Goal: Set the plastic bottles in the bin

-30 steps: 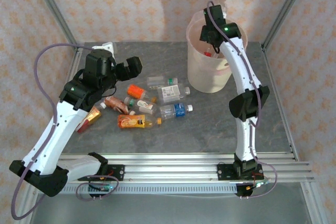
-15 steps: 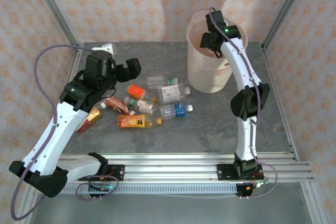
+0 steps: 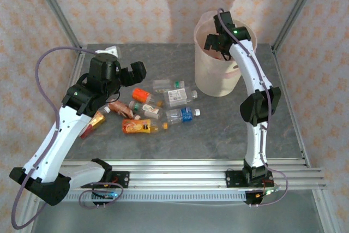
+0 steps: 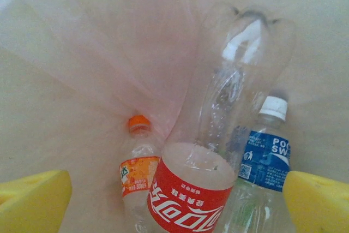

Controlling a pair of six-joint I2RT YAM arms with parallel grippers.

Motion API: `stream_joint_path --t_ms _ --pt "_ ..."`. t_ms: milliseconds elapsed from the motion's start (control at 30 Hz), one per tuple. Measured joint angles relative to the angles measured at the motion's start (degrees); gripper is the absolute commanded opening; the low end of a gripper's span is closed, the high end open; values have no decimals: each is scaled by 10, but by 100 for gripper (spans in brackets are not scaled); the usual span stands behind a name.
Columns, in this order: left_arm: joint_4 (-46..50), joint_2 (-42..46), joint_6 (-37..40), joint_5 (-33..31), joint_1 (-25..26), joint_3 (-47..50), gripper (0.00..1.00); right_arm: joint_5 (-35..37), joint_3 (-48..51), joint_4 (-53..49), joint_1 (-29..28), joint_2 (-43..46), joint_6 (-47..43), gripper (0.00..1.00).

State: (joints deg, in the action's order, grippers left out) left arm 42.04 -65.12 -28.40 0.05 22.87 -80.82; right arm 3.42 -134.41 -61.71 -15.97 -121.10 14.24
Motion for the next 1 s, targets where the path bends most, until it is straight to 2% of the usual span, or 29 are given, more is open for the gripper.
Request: stream_joint_path --t_ms 333,467,567,700,767,1000 --pt "3 0 0 -10 0 2 100 42 -34 19 7 62 -10 95" --pt "11 0 0 -15 0 8 100 40 -34 22 8 101 -18 93" --pt "16 0 0 -19 0 17 100 12 -16 29 8 139 -27 93" --pt "25 0 -2 -27 0 30 100 -43 76 59 2 223 -47 100" --pt "33 0 -5 -39 -2 36 100 -60 150 83 -13 278 -60 99" --pt "54 2 -47 -66 -32 77 100 -77 361 155 -128 435 -86 99"
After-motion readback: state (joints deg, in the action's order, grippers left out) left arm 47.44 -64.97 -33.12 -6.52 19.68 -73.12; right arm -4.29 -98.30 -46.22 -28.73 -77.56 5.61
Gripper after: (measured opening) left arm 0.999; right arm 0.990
